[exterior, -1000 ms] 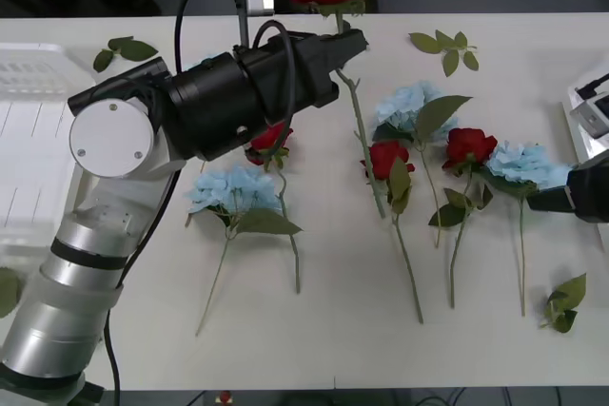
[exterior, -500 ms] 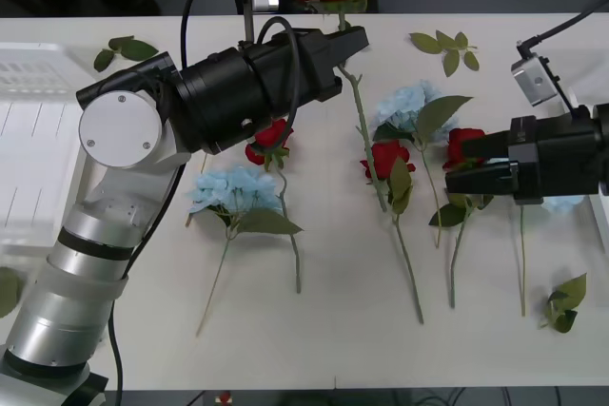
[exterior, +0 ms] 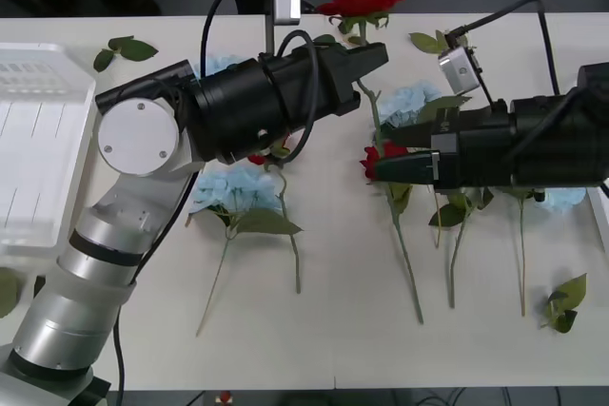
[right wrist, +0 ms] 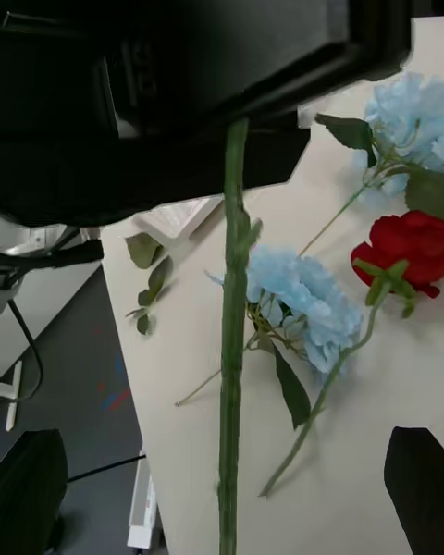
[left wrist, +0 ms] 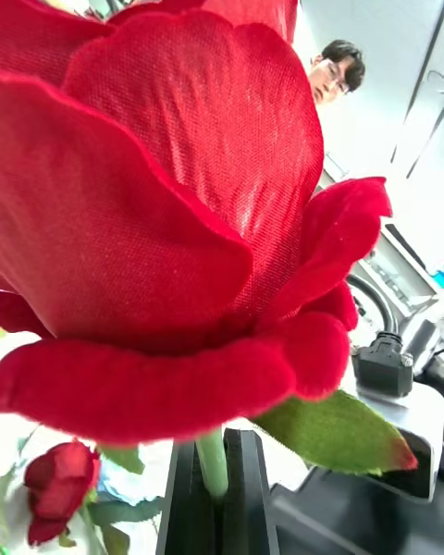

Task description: Place the red flowers into the right box and the blue flowers into the left box. If a person shows an open palm, hand one flower to the person first, then continue sorting.

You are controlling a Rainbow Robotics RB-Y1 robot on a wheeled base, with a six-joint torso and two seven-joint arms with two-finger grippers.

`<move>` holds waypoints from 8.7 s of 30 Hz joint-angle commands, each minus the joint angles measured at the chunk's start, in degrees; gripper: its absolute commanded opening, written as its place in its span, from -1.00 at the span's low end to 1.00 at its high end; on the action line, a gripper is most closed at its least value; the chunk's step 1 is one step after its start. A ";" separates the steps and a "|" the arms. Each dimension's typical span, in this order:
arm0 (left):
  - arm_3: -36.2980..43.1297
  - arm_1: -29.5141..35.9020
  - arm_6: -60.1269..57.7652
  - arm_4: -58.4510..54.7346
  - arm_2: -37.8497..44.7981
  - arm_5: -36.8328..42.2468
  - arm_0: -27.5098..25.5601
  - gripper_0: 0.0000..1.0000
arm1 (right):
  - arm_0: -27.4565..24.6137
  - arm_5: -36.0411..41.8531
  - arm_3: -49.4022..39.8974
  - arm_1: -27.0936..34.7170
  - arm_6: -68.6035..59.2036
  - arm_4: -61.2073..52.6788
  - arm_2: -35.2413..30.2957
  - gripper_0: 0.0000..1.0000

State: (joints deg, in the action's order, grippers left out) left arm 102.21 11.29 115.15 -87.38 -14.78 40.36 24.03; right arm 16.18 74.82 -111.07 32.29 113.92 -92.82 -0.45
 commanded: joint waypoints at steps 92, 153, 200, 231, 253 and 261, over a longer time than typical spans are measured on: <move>-26.80 1.11 -6.43 64.62 14.52 14.39 9.28 0.91 | -7.83 9.64 17.38 20.35 -23.66 46.77 -24.15 -1.00; -22.58 34.15 -5.46 57.94 41.15 39.00 13.50 -1.00 | -5.19 11.13 14.56 4.88 -20.23 49.40 -7.90 0.99; -21.52 35.12 -1.77 41.86 43.78 35.92 0.49 0.35 | -5.63 -0.91 26.52 1.37 -17.33 53.53 -0.78 -0.66; 2.21 17.37 -20.05 43.00 26.47 40.14 -1.71 1.00 | -5.19 15.44 5.69 -0.83 5.78 28.92 -21.08 -1.00; 1.94 17.19 16.60 -12.99 27.35 39.18 -9.79 1.00 | 7.90 4.89 7.97 -6.98 6.22 -5.79 -6.40 -1.00; 1.94 16.93 25.48 -17.21 20.76 32.94 -12.08 1.00 | 9.31 3.66 8.24 -7.07 4.55 -7.38 -5.70 -1.00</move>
State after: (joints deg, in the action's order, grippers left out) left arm 102.65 27.40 144.55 -104.32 4.41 73.50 11.23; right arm 24.55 79.12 -101.94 25.05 120.83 -98.82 -5.38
